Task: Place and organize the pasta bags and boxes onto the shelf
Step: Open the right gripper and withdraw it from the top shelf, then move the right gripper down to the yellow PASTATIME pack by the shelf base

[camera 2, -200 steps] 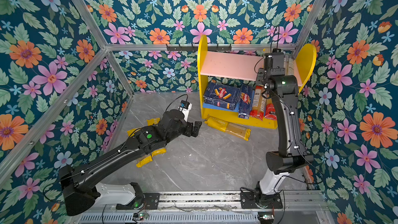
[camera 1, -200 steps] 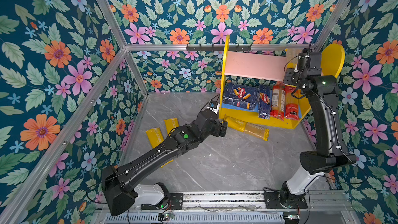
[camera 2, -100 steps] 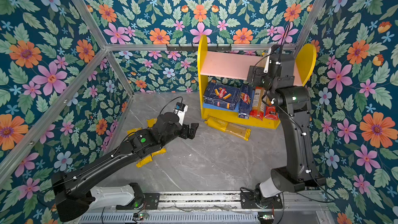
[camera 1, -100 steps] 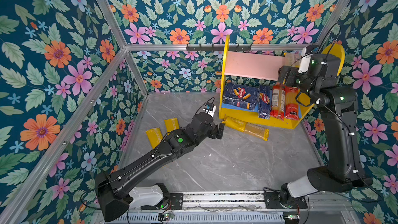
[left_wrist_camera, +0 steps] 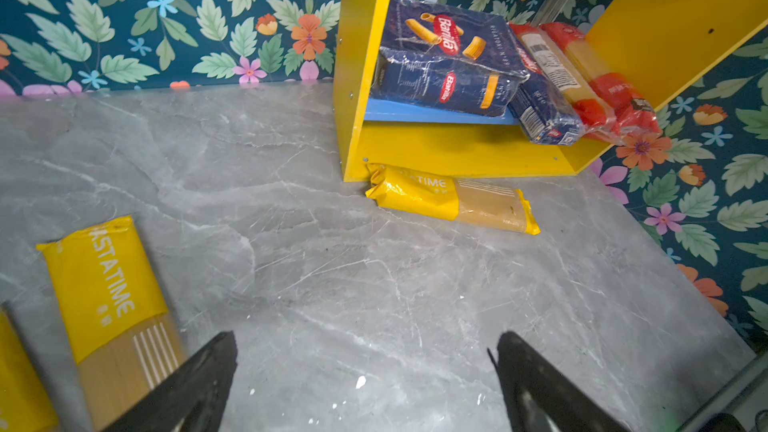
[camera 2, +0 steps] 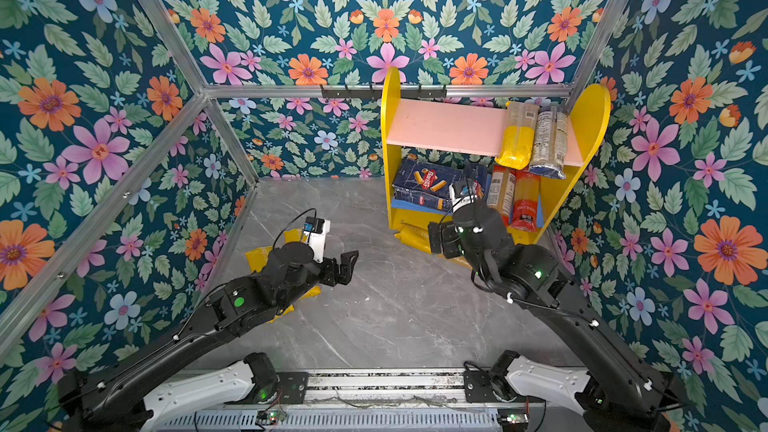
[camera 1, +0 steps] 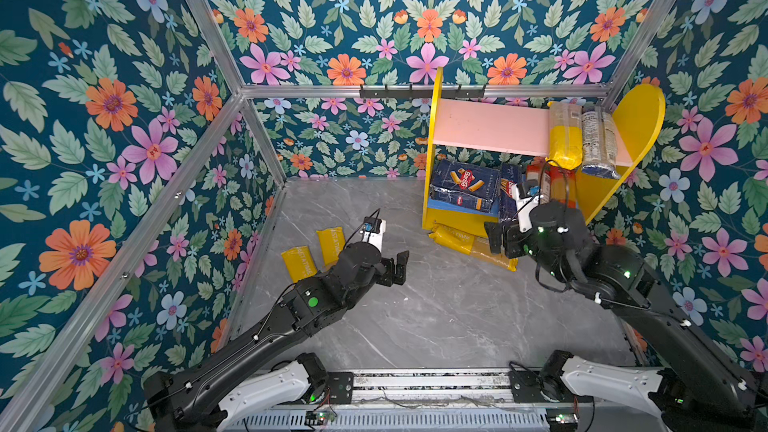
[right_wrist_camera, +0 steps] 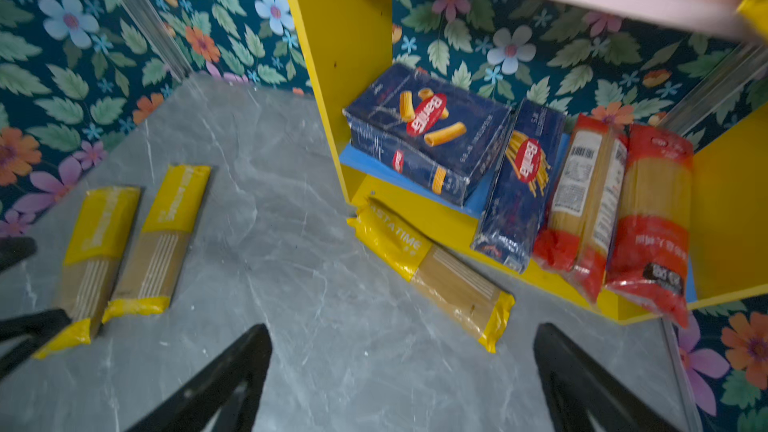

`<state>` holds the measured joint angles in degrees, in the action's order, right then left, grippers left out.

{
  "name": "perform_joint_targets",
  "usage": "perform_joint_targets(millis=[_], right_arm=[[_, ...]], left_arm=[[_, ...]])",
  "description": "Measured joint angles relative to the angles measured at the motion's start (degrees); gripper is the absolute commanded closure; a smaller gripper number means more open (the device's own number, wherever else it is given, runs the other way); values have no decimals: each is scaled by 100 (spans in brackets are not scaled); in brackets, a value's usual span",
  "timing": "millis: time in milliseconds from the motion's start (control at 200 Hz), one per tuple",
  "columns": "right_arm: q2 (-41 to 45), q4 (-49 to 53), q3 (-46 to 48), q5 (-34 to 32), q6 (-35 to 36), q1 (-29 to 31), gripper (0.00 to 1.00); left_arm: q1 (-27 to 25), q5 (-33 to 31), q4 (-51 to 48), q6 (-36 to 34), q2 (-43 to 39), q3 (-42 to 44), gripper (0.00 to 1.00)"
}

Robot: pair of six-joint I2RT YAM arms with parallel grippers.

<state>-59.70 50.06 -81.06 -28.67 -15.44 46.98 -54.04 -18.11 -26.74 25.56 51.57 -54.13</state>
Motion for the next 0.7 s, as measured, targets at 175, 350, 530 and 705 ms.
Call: perform_joint_targets(millis=[175, 350, 530, 705], right_arm=[[396, -144, 1335, -332, -767, 623, 1], [358, -542, 2498, -326, -1451, 949, 1], [581, -1036, 3654, -302, -2081, 968, 1], [866, -1290, 4280, -337, -2531, 911, 1]], left_arm=[[0, -192, -243, 247, -660, 490, 1], [2, -203, -426, 588, -1108, 1023, 1], [0, -131, -463, 896, -1281, 1486, 1], [0, -92, -308, 1043, -1123, 1759, 2]])
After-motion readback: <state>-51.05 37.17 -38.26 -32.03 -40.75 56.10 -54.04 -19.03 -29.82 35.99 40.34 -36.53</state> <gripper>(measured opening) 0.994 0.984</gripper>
